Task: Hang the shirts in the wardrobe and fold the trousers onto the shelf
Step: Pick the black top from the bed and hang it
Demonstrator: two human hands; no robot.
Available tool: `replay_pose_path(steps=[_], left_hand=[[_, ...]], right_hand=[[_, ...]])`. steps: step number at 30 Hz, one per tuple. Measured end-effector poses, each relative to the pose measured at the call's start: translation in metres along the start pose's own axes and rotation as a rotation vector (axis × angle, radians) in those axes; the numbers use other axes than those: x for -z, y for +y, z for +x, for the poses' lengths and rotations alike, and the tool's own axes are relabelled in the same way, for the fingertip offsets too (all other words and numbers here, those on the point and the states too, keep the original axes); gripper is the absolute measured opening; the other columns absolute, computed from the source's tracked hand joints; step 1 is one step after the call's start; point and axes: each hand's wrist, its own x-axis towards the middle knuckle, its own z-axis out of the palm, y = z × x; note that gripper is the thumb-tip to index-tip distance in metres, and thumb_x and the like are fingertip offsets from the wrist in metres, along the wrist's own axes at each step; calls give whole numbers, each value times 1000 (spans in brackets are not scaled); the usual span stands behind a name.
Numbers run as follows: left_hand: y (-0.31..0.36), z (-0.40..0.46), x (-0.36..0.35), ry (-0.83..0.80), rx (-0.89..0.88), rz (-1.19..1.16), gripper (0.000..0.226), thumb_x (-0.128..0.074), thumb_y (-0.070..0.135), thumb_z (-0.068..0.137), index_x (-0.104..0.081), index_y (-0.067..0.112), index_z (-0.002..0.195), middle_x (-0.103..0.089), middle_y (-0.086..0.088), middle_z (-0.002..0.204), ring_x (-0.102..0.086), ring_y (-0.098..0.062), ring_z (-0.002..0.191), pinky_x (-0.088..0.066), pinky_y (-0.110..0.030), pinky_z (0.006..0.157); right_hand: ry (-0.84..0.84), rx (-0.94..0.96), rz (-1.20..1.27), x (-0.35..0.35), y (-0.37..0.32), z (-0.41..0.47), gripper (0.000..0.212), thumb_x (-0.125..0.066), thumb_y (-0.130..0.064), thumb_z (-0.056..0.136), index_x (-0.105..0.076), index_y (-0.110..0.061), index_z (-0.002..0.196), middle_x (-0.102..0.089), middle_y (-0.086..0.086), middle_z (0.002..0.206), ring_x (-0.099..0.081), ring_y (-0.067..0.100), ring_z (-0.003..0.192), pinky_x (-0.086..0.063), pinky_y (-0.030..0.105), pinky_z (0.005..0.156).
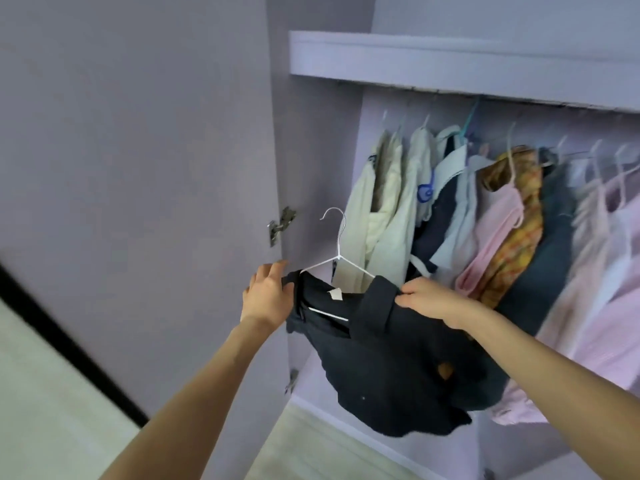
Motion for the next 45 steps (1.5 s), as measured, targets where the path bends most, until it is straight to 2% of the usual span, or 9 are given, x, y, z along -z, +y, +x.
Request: replay_pose_path(steps=[3, 7, 13, 16, 24, 31, 35, 41, 45], left_hand=[[18, 22, 19, 45, -86, 30, 46, -43, 18, 96, -35, 16, 141, -38, -11, 140, -37, -31, 127, -31, -44, 105], [40, 52, 52, 139, -222, 84, 43, -43, 15, 95, -39, 17, 138, -40, -9, 136, -39, -31, 123, -32, -43, 100], [71, 89, 90, 289, -374, 169, 47, -43, 13, 93, -37, 16, 139, -41, -9, 134, -39, -30, 122, -33, -39, 97], [82, 109, 100, 326, -395, 216, 49, -41, 14, 93, -33, 17, 142, -38, -7, 137, -38, -28, 122, -33, -37, 97], [111, 168, 104, 471, -535, 212, 60, -43, 12, 92, -22, 17, 147, -21, -6, 152, -24, -27, 136, -35, -40, 101], [134, 238, 90, 616, -684, 453, 77, -44, 12, 87, 1, 19, 150, 8, -8, 158, 7, -27, 145, -15, -42, 114], [123, 261, 90, 683, -700, 507, 85, -46, 15, 86, 10, 24, 148, 15, -5, 157, 10, -27, 145, -1, -43, 116], [117, 264, 90, 708, -738, 492, 86, -47, 10, 85, 10, 26, 148, 14, -3, 157, 10, -26, 145, 1, -38, 116], [119, 254, 92, 655, -703, 468, 83, -45, 11, 87, 8, 25, 149, 13, -3, 157, 8, -26, 145, -3, -37, 116]], right_hand=[[-72, -77, 351, 0, -21, -7, 11, -51, -13, 92, -60, -7, 94, -64, 11, 92, -61, 21, 81, -48, 30, 77], [116, 29, 486, 0, -63, -1, 25, -49, -14, 92, -59, 0, 110, -66, 17, 100, -59, 20, 78, -46, 25, 69], [215, 71, 674, 13, -119, 30, 11, -47, -19, 93, -57, -16, 99, -62, 13, 104, -60, 29, 101, -48, 37, 89], [286, 134, 698, 22, -141, 51, 20, -42, -16, 94, -54, 0, 97, -57, 17, 89, -55, 28, 82, -38, 32, 71], [500, 231, 582, 43, -155, 124, 34, -38, -15, 97, -27, -17, 65, -27, -1, 59, -26, 11, 49, -22, 22, 44], [634, 298, 534, 67, -176, 205, 27, -35, -16, 95, -34, -16, 68, -38, 0, 70, -42, 16, 64, -35, 27, 61], [637, 263, 510, 78, -184, 236, 27, -35, -18, 96, -50, -3, 113, -54, 13, 106, -53, 28, 94, -35, 26, 71], [584, 175, 521, 73, -178, 261, 36, -38, -14, 96, -44, 0, 128, -51, 17, 129, -50, 33, 116, -40, 28, 85], [568, 147, 556, 58, -178, 256, 36, -39, -18, 97, -44, 1, 126, -51, 19, 127, -51, 34, 112, -45, 36, 96]])
